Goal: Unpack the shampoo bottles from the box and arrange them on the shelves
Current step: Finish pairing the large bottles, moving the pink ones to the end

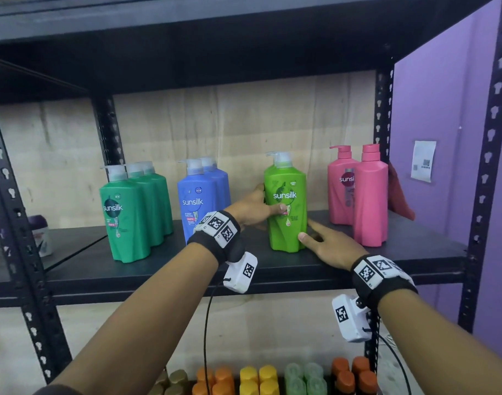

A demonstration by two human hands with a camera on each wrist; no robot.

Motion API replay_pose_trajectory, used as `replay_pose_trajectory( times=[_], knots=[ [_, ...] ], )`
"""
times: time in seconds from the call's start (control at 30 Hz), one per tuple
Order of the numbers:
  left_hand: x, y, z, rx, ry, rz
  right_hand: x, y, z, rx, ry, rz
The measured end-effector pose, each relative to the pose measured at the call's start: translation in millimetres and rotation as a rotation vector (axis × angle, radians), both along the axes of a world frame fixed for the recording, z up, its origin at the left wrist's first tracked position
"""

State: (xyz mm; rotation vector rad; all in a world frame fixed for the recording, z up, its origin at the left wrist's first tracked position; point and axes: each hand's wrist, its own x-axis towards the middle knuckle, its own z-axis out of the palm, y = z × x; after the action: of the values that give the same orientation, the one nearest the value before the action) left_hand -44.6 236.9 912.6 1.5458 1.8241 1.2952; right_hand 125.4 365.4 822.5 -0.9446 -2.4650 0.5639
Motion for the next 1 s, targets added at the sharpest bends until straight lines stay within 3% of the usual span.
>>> replay_pose_trajectory(
  times=[0.33, 0.5, 0.7, 0.83, 1.0],
  knots=[
    [-2.3, 1.7, -0.5, 0.033, 0.125, 0.070, 1.0, -5.4, 0.0, 0.049, 0.032, 0.009],
    [0.8, -5.6, 1.5, -0.054, 0.642, 0.325, 14.3, -11.0, -5.4, 0.142, 0.208, -0.054],
    [29.6, -7.4, -9.7, -0.093, 1.028, 0.599, 27.5, -17.7, -4.4, 0.276, 0.409, 0.036],
    [61.8, 0.7, -17.7, -0.038, 1.047, 0.594, 47.5, -18.4, 4.8, 0.371, 0.430, 0.051],
    [96.9, 13.5, -21.4, 0.039, 0.906, 0.459, 90.3, -14.0, 30.5, 0.480, 0.463, -0.089]
  ],
)
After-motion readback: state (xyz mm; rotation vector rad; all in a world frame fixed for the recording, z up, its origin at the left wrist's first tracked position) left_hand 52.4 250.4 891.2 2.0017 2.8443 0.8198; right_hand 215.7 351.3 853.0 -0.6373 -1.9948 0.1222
